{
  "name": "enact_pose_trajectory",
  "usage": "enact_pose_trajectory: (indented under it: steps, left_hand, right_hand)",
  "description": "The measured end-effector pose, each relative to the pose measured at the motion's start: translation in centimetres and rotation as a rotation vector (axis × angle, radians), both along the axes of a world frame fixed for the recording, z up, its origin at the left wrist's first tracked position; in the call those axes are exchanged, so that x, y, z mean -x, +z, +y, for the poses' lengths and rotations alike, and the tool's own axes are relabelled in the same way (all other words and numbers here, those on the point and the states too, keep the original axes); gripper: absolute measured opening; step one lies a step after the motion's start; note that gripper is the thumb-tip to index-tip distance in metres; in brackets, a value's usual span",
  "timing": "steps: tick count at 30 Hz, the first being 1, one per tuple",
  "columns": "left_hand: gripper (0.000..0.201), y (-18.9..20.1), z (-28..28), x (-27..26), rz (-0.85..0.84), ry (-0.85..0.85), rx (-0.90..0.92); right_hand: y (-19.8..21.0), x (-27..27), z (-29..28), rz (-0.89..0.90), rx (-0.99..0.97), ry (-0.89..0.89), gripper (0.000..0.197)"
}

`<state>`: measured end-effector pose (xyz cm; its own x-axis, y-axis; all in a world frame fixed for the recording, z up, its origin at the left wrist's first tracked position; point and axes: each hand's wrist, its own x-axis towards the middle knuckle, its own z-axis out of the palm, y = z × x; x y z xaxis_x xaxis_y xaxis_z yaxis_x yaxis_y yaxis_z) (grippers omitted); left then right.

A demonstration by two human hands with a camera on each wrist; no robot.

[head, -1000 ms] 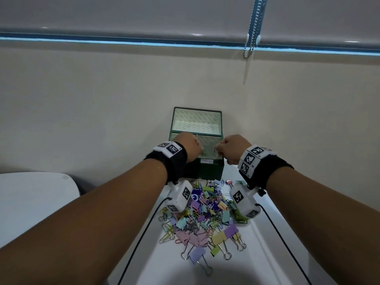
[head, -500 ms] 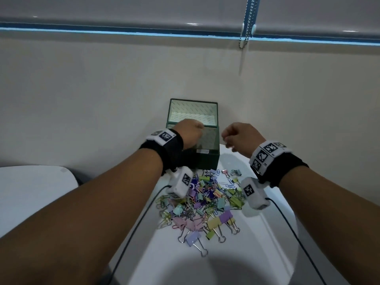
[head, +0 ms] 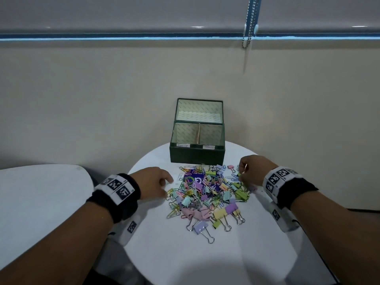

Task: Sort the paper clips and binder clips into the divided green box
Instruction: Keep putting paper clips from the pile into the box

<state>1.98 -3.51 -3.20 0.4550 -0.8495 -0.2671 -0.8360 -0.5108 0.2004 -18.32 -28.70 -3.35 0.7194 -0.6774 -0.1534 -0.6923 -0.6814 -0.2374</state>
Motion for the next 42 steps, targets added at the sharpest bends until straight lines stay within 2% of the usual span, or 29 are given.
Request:
enact_pose_trajectory:
  steps: [4,10,14,16,18,21,24,27,31,35,40,42]
  left_hand:
    - [0.030,-0.1,-0.7,0.3,-0.033,0.006,0.049]
    - [0.038,-0.4,-0.8,1.6,-0.030,-0.099,0.049]
    - [0.022,-0.8,-1.1,1.4,-0.029,-0.075,0.083]
    - [0.019,-0.9,-1.2,1.2,-0.013,-0.046,0.092]
    - [0.021,-0.9,-1.2,1.1,0.008,-0.014,0.095]
    - [0.025,-0.9,-1.3,1.0,0.014,0.032,0.112]
    - [0.024,-0.5,-1.2,0.9,0.010,0.084,0.205]
    - [0.036,-0.3,-1.2,0.7,0.026,0.112,0.284]
    - [0.044,-0.6,-1.6,0.0,-0.020,0.093,0.238]
    - [0.029,-0.8,-2.2,-0.3,-0.062,0.126,0.213]
    - [0.036,-0.6,-3.1,0.1,-0.096,0.086,0.142]
    - [0.029,-0.6,-3.4,0.2,-0.069,0.060,0.154]
  right_hand:
    - [0.2,-0.2,0.1,-0.035,0.027,0.029,0.016]
    - [0.2,-0.1,0.5,-0.111,-0.078,0.019,0.006]
    - [-0.1,-0.3,0.5,-0.068,-0.030,0.052,0.023]
    - [-0.2,-0.4,0.5,-0.032,0.000,0.093,0.023]
    - [-0.1,-0.4,0.6,-0.035,0.001,0.114,0.015]
    - [0.0,-0.3,0.8,-0.077,-0.006,0.116,0.015]
    - [-0.1,-0.3,0.8,-0.059,-0.028,0.124,0.011]
    - [-0.1,-0.3,0.8,-0.050,-0.041,0.122,0.011]
    - [-0.1,-0.3,0.8,-0.054,-0.017,0.136,0.010]
    - [-0.5,-0.6,0.6,-0.005,0.006,0.132,0.010]
    - [-0.5,-0.7,0.8,0.057,0.019,0.160,0.012]
    - [-0.4,-1.0,1.1,0.115,0.037,0.162,0.015]
